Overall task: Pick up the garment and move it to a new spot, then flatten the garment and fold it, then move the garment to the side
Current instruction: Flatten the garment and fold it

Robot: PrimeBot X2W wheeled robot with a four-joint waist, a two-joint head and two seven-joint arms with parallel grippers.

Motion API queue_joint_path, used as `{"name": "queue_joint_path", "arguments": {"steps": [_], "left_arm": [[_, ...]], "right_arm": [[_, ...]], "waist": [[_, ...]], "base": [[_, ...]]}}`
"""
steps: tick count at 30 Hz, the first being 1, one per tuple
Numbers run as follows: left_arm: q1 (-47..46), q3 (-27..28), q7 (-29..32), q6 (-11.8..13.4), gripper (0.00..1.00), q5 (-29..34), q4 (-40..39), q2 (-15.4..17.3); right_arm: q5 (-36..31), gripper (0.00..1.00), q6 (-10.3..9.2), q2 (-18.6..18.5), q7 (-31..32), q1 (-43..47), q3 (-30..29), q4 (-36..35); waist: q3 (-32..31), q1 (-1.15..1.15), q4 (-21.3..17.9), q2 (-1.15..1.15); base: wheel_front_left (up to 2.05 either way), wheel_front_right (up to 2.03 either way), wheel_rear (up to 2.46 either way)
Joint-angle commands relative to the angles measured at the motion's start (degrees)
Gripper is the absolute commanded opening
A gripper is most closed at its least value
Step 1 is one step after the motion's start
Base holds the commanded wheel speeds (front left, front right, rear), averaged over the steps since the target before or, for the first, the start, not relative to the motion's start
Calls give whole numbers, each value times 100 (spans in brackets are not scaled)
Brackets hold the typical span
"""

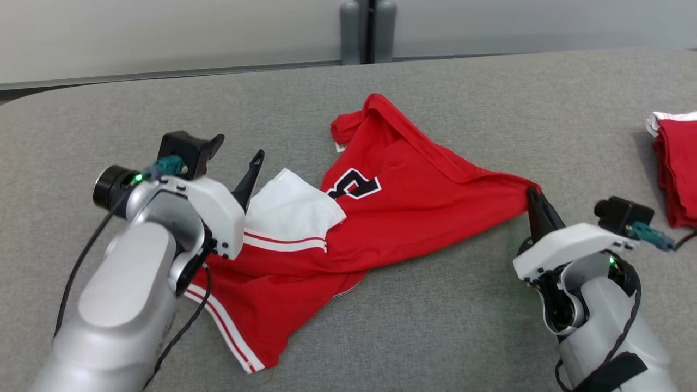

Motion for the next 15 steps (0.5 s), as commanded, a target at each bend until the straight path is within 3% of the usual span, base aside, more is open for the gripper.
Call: {"name": "queue_joint_path", "arguments": {"steps": [1,7,15], "left_arm": [[-325,-358,297,-21,100,-402,52,133],[-1370,-1736,1710,-19,100,-2115,21,1012],[-2064,-3019,2545,-21,100,-3225,58,1731]], "right_arm": [[-41,0,0,3,28,-142,64,-40],[-84,0,0,66,60,-621,384,-28],[361,0,0,79,-49,-963,1014,-19]], "waist": [[236,0,-256,0],[542,0,-564,0],[775,0,-766,0]], "base": [[0,0,0],[0,0,0],[0,0,0]]}}
